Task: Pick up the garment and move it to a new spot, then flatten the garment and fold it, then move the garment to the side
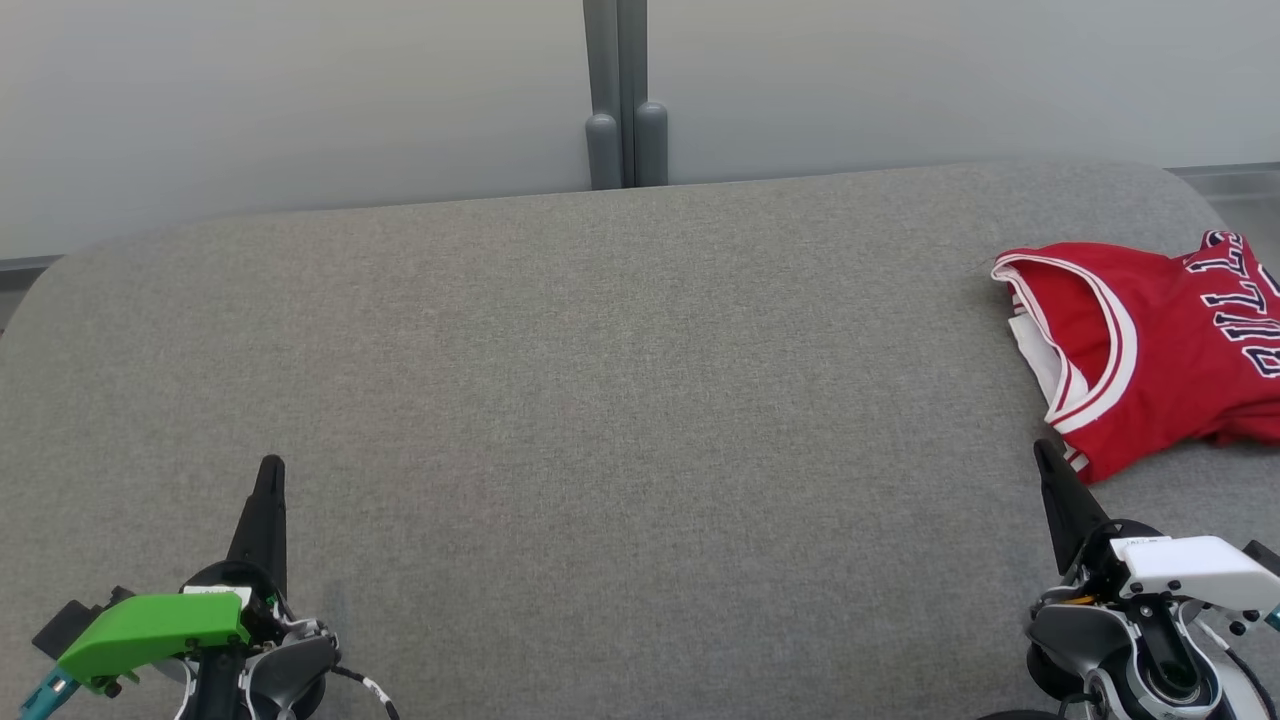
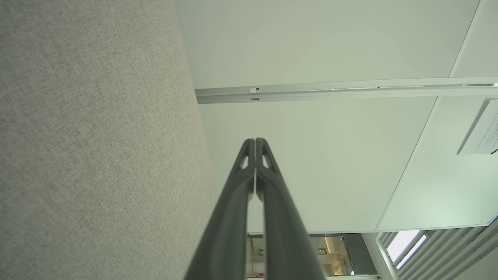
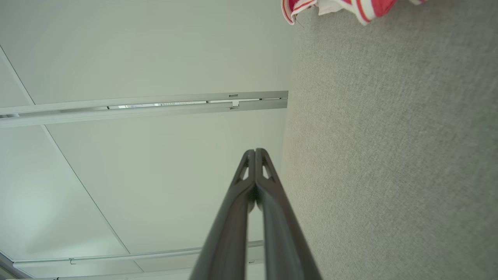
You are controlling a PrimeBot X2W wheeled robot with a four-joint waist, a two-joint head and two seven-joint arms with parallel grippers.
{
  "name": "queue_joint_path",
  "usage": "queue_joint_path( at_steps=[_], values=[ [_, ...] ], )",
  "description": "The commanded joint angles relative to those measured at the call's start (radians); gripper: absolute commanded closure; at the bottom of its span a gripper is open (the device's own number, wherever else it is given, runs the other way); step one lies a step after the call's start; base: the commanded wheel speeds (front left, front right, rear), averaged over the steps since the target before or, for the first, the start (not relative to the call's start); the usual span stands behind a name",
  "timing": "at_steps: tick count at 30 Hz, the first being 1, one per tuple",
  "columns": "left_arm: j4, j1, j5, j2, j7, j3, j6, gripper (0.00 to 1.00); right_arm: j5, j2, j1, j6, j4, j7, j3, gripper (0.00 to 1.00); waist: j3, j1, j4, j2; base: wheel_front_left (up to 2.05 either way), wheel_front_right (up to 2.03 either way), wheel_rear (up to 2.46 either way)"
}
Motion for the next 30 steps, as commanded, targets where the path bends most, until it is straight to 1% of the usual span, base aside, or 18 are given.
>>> queue_joint_path(
  at_steps=[1,30],
  values=[
    [-0.004,-0.011,-0.002,0.005,0.000,0.003,0.001,1.00,0.006,-0.004,-0.009,0.000,-0.005,0.004,-0.002,1.00,0.000,0.0000,0.000,0.0000,0.00,0.00,0.00],
    [-0.004,-0.011,-0.002,0.005,-0.001,0.003,0.001,1.00,0.006,-0.004,-0.009,0.000,-0.005,0.003,-0.002,1.00,0.000,0.0000,0.000,0.0000,0.00,0.00,0.00]
  ],
)
